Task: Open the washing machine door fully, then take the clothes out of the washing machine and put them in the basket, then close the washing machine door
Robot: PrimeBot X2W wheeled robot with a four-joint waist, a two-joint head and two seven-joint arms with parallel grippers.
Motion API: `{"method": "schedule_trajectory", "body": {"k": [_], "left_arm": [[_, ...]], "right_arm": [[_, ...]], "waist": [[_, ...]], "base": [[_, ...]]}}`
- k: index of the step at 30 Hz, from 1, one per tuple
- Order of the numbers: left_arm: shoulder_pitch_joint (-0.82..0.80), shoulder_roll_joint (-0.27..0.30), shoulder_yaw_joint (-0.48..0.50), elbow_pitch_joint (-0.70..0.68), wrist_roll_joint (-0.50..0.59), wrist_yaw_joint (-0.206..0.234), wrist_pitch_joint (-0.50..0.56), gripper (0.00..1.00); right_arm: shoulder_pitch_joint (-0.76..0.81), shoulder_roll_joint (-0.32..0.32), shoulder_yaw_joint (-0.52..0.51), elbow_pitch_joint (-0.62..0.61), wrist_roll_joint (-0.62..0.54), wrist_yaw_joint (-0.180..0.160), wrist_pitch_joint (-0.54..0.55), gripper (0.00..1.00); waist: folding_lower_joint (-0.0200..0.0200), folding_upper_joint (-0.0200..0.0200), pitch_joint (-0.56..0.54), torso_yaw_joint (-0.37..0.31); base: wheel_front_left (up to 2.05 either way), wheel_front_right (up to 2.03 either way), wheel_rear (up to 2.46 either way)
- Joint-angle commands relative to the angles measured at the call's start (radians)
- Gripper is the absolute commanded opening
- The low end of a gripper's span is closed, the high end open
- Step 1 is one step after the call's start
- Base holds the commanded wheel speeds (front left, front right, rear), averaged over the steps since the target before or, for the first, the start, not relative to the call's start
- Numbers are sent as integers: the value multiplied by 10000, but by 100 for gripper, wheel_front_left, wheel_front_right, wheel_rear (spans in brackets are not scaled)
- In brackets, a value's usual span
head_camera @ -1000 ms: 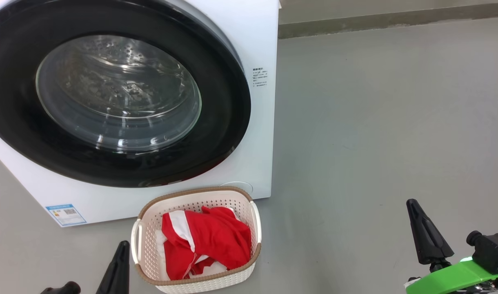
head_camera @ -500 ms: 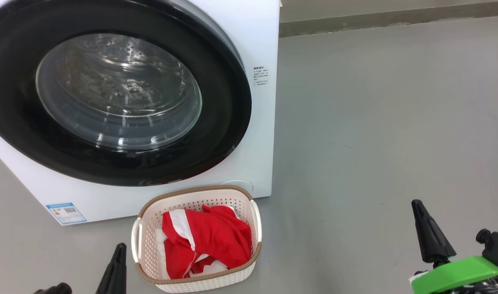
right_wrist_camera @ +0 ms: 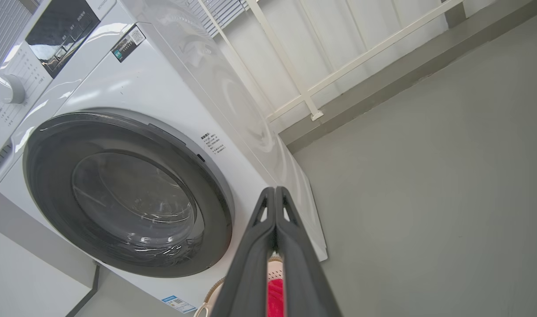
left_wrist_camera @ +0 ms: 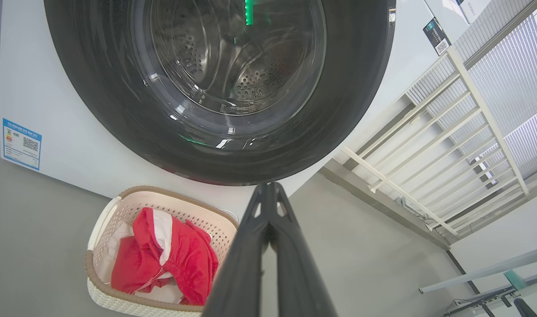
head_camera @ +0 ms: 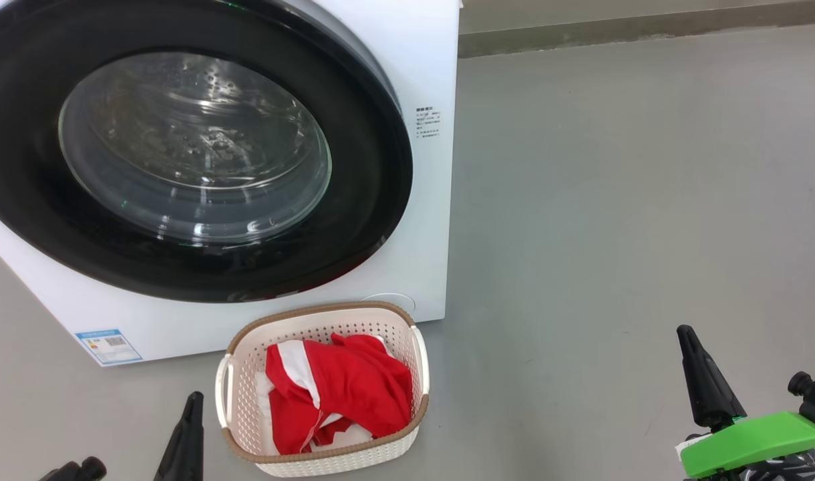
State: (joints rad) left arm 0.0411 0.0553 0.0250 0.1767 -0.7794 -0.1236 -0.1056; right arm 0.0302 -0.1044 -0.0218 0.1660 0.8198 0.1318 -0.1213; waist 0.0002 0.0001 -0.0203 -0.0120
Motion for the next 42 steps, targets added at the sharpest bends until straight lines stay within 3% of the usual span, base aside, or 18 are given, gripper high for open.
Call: {"method": "schedule_trajectory", "body": {"k": [1, 42], "left_arm": [[-461, 110, 217, -169, -349, -29, 73, 0], [-1023, 28, 581, 296, -4689, -52, 1226, 0]], "right_arm": [[-554, -91, -38, -185, 369, -5, 93, 0], [-999, 203, -450, 343, 4533, -8, 1267, 0]], "waist": [[-1, -1, 6, 4], [-1, -1, 131, 67]], "base": [[0, 0, 0], [0, 0, 0]]}}
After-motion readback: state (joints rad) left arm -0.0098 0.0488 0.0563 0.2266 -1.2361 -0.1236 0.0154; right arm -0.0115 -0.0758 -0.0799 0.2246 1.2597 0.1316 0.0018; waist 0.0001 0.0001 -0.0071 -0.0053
